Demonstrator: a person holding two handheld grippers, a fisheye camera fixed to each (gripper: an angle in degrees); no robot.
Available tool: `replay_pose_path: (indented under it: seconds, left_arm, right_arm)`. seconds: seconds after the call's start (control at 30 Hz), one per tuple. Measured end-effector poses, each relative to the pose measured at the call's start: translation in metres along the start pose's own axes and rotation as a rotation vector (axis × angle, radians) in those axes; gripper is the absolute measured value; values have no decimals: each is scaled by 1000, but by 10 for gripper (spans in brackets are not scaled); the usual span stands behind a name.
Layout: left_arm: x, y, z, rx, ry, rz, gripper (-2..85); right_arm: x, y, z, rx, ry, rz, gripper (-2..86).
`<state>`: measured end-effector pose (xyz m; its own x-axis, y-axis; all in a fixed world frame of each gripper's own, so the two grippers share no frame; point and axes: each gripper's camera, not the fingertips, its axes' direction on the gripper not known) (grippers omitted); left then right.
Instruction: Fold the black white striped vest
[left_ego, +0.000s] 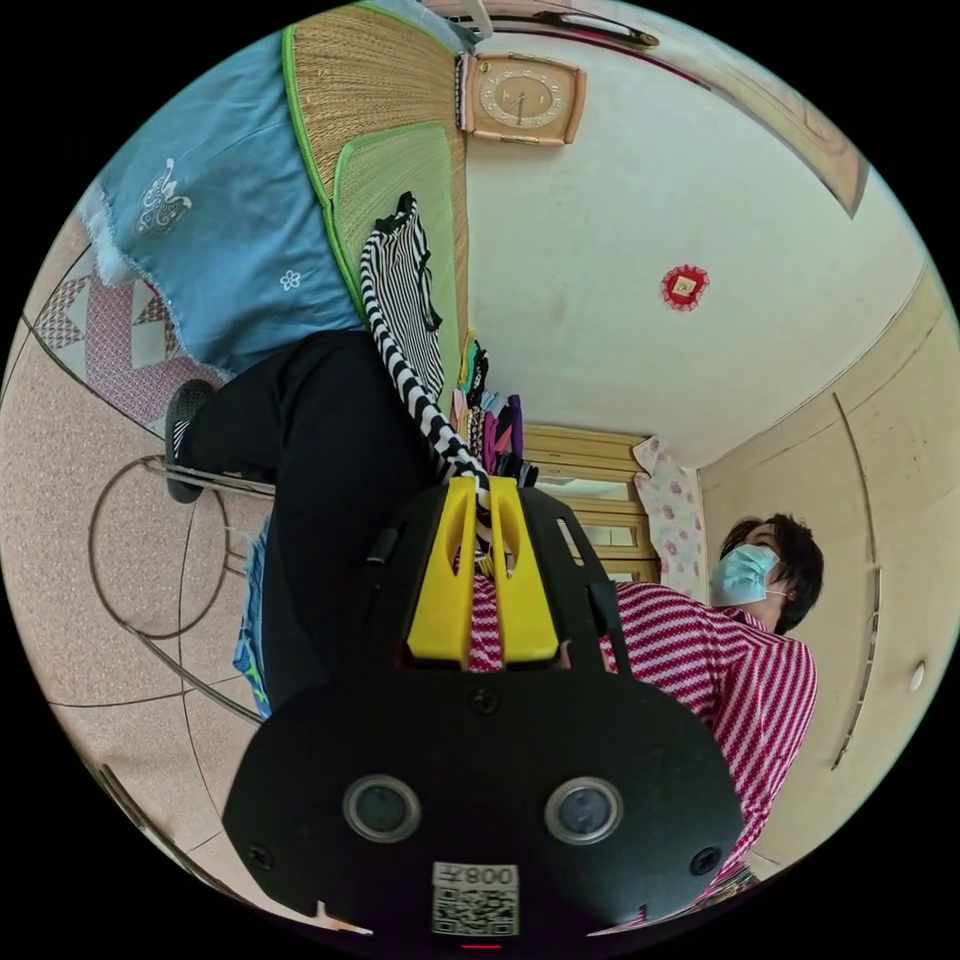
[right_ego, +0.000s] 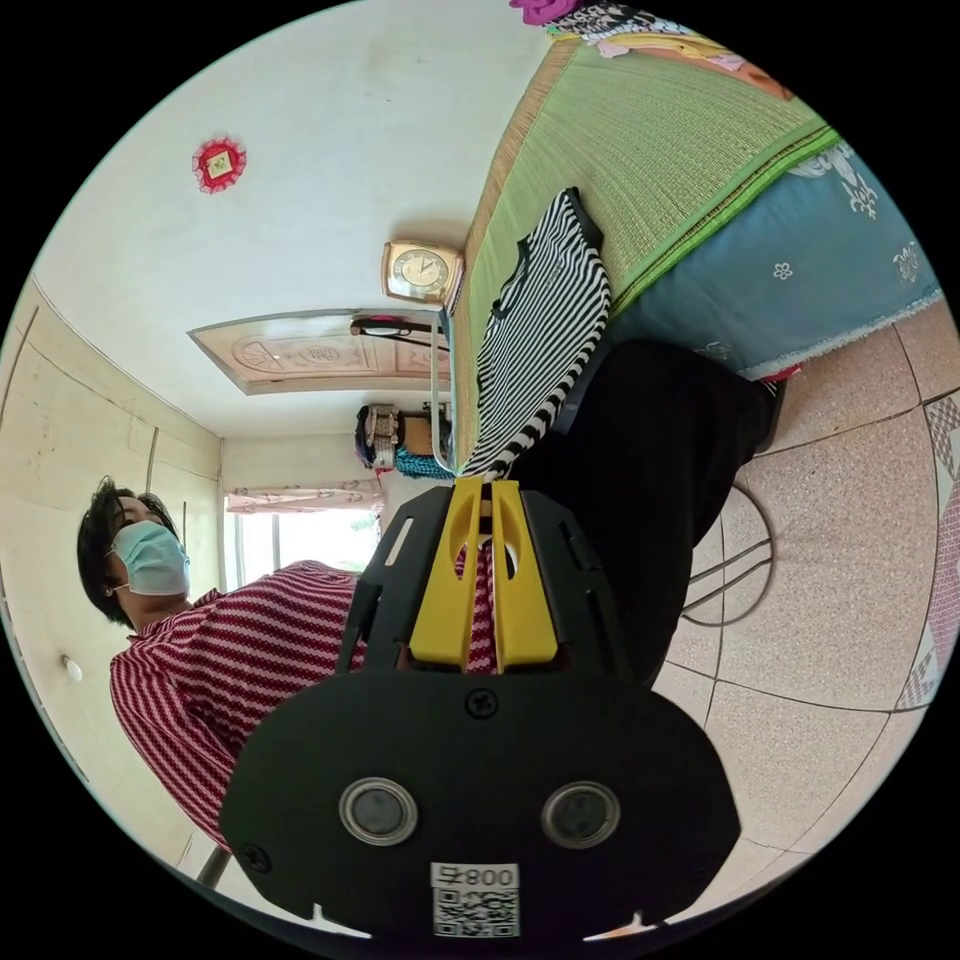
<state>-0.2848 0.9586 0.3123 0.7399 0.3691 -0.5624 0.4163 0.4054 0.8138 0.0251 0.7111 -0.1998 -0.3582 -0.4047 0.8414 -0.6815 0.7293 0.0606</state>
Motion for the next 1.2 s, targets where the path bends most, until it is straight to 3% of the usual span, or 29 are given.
replay_pose_path:
  seconds: [1.2]
  left_arm:
    - [75, -31, 26, 17, 27, 81, 22]
  right_arm:
    - [71, 33, 4, 33, 2, -43, 13]
